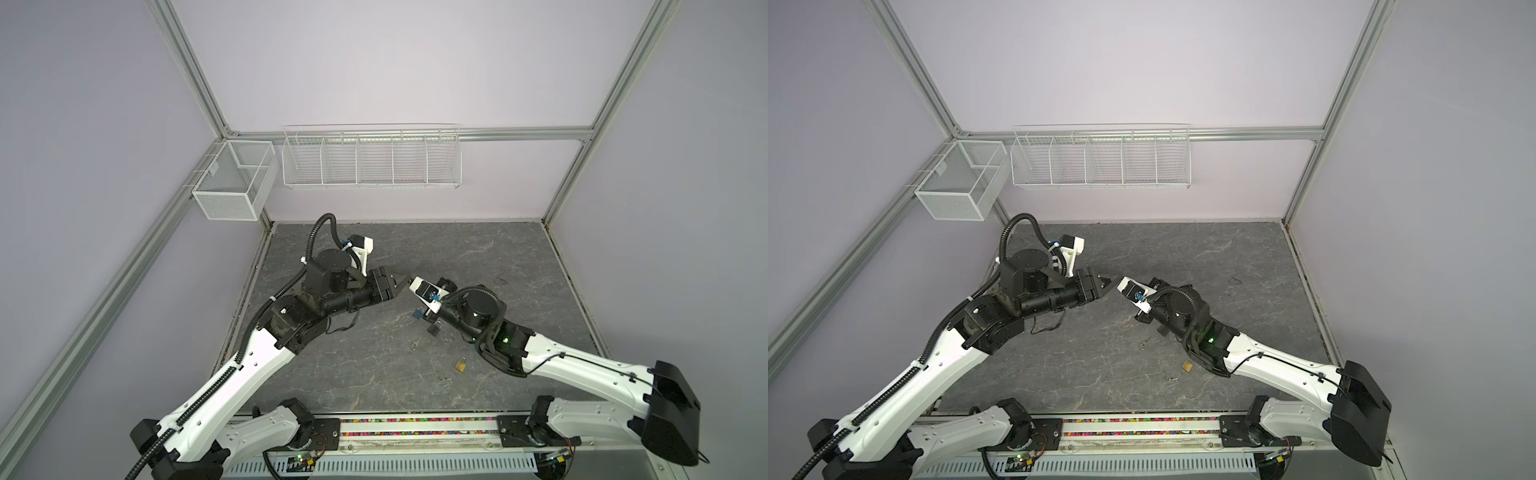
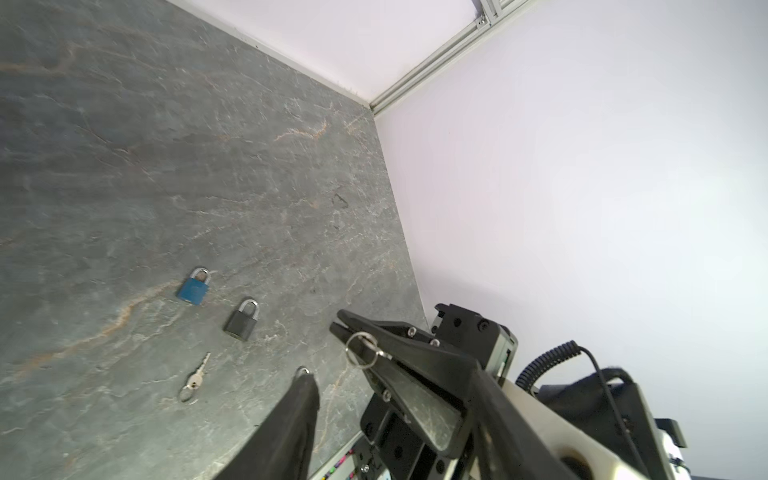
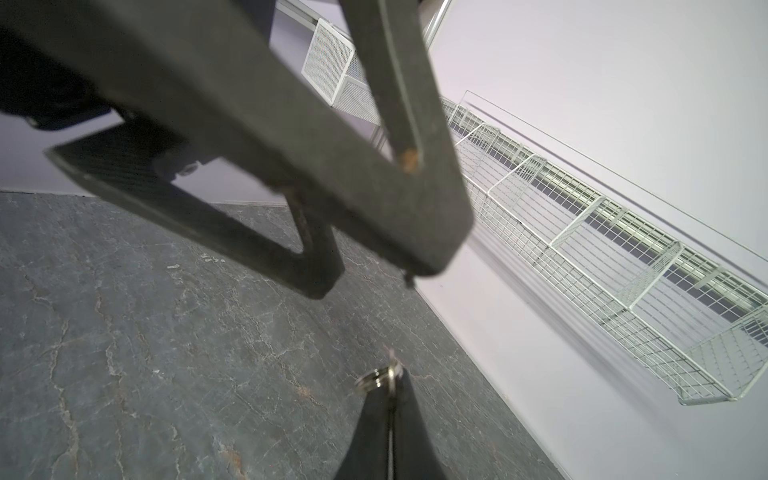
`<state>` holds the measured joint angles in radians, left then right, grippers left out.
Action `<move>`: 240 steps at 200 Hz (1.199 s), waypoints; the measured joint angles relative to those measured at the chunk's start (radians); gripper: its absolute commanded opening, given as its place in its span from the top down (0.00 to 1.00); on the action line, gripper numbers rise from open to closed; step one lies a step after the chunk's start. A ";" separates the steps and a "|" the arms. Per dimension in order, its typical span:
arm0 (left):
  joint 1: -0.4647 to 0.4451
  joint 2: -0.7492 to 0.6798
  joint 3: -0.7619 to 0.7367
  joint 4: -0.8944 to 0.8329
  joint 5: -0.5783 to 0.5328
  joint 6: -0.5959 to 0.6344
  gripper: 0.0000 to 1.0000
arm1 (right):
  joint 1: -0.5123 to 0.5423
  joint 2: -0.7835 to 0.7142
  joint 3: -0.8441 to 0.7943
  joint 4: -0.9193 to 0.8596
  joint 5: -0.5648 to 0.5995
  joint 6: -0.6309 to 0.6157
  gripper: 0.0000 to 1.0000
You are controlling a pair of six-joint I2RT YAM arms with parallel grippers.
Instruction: Unlock with the key
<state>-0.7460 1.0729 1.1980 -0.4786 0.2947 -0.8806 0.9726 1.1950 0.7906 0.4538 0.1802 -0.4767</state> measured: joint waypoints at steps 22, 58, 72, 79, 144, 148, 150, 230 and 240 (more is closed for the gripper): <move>0.000 0.031 0.000 0.026 0.024 -0.032 0.49 | 0.000 0.000 0.011 -0.012 0.007 -0.021 0.94; 0.000 0.045 -0.003 0.045 0.038 -0.085 0.57 | 0.002 -0.001 0.018 -0.005 0.024 -0.076 0.94; 0.000 0.033 -0.019 0.058 0.022 -0.109 0.57 | 0.003 -0.001 0.018 0.007 0.024 -0.117 0.94; 0.000 0.023 -0.030 0.062 0.012 -0.118 0.57 | 0.003 -0.001 0.018 0.013 0.021 -0.140 0.94; 0.023 -0.124 -0.131 0.107 -0.064 -0.202 0.57 | 0.006 0.040 0.063 0.037 -0.016 -0.342 0.94; 0.026 -0.134 -0.136 0.109 -0.066 -0.205 0.57 | 0.006 0.044 0.069 0.037 -0.018 -0.351 0.94; 0.028 -0.139 -0.138 0.110 -0.067 -0.207 0.58 | 0.006 0.046 0.072 0.036 -0.018 -0.354 0.94; 0.079 -0.147 -0.173 0.225 0.018 -0.320 0.64 | 0.027 0.077 0.164 0.019 -0.060 -0.435 0.94; 0.079 -0.147 -0.173 0.239 0.026 -0.336 0.66 | 0.027 0.082 0.172 0.008 -0.066 -0.441 0.94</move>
<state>-0.6666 0.9257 1.0252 -0.2398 0.3210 -1.2171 0.9993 1.2770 0.9630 0.4622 0.1143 -0.9173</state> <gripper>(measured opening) 0.358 0.067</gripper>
